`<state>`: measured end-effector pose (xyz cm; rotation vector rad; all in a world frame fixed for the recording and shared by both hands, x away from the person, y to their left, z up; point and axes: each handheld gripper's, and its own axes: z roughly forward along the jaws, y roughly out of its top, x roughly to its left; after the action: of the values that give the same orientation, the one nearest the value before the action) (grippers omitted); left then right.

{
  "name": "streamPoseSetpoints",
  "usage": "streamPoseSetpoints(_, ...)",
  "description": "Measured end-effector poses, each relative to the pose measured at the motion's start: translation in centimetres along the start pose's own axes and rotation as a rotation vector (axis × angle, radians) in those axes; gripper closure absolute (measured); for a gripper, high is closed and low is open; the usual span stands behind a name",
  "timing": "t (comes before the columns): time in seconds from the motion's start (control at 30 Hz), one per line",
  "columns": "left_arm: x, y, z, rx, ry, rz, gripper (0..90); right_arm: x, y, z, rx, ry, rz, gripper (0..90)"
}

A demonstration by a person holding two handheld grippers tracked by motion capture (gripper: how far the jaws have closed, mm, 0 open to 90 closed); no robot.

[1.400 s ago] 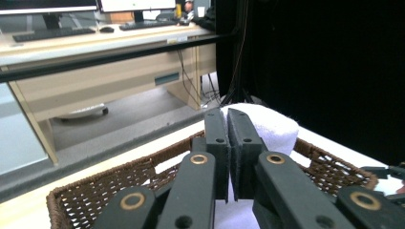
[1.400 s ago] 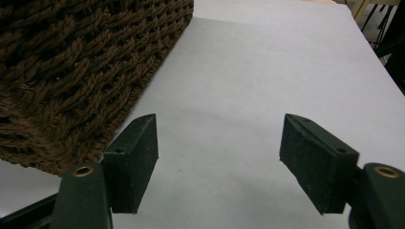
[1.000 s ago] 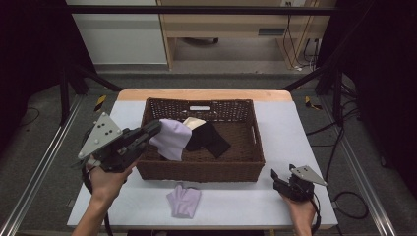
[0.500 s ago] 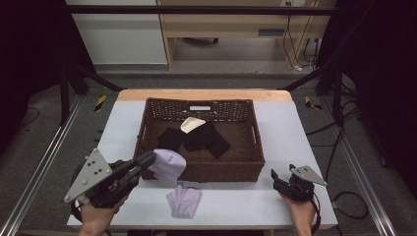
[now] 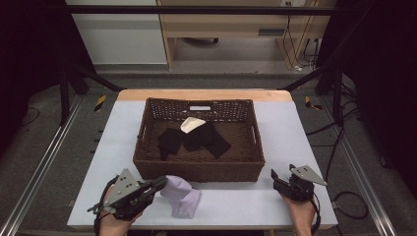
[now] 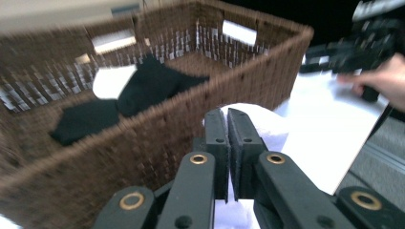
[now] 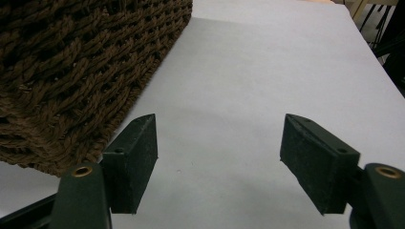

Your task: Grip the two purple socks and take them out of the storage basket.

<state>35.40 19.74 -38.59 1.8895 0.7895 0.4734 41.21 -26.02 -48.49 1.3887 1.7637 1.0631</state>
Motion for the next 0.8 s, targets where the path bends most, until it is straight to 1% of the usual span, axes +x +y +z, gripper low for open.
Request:
streamPoseSetpoints(0.03,0.0,-0.4,0.6,0.017,-0.002,-0.007,86.7,0.0,0.0,0.0,0.000,0.000,0.001,29.0)
streamPoseSetpoints(0.1,-0.1,-1.2,1.8,0.053,0.006,0.002,86.7,0.0,0.0,0.0,-0.003,-0.002,0.000,29.0)
streamPoseSetpoints(0.17,0.0,-1.9,3.1,0.088,0.003,-0.005,86.6,0.0,0.0,0.0,-0.006,-0.001,-0.004,29.0)
streamPoseSetpoints(0.23,0.1,-2.6,4.2,0.120,0.014,0.003,86.4,0.1,0.0,-0.1,-0.007,0.000,-0.005,29.0)
streamPoseSetpoints(0.33,0.4,-3.2,5.4,0.150,0.021,-0.002,85.7,0.1,0.0,0.0,-0.004,-0.004,-0.005,29.0)
streamPoseSetpoints(0.37,0.5,-3.4,5.6,0.162,0.017,-0.007,85.1,0.1,0.0,0.0,-0.002,-0.004,-0.005,29.0)
streamPoseSetpoints(0.4,0.5,-3.5,5.7,0.163,0.016,-0.012,82.9,0.1,0.0,0.0,-0.001,-0.003,-0.007,29.0)
streamPoseSetpoints(0.43,0.5,-3.6,5.7,0.163,0.019,-0.015,76.7,0.1,0.0,0.0,-0.001,-0.002,-0.008,29.0)
streamPoseSetpoints(0.5,0.5,-3.7,5.5,0.159,0.029,-0.016,67.8,0.2,0.0,0.0,0.000,-0.002,-0.011,28.9)
streamPoseSetpoints(0.57,0.7,-3.8,5.0,0.143,0.054,-0.012,53.7,0.2,0.0,0.0,0.000,-0.003,-0.014,28.7)
streamPoseSetpoints(0.63,1.2,-3.8,4.1,0.124,0.077,-0.023,46.5,0.2,0.0,0.0,-0.001,-0.003,-0.012,28.4)
streamPoseSetpoints(0.67,1.4,-3.9,3.7,0.115,0.095,-0.032,42.1,0.2,0.0,0.0,-0.002,-0.003,-0.013,28.3)
streamPoseSetpoints(0.7,1.8,-4.0,3.3,0.115,0.108,-0.037,38.8,0.2,0.0,0.0,-0.001,-0.002,-0.012,28.1)
streamPoseSetpoints(0.77,2.5,-4.4,2.6,0.113,0.131,-0.054,36.1,0.1,0.0,0.0,0.000,-0.003,-0.008,27.7)
streamPoseSetpoints(0.8,2.8,-4.6,2.3,0.122,0.142,-0.060,34.6,0.1,0.0,0.0,-0.001,-0.005,-0.006,27.6)
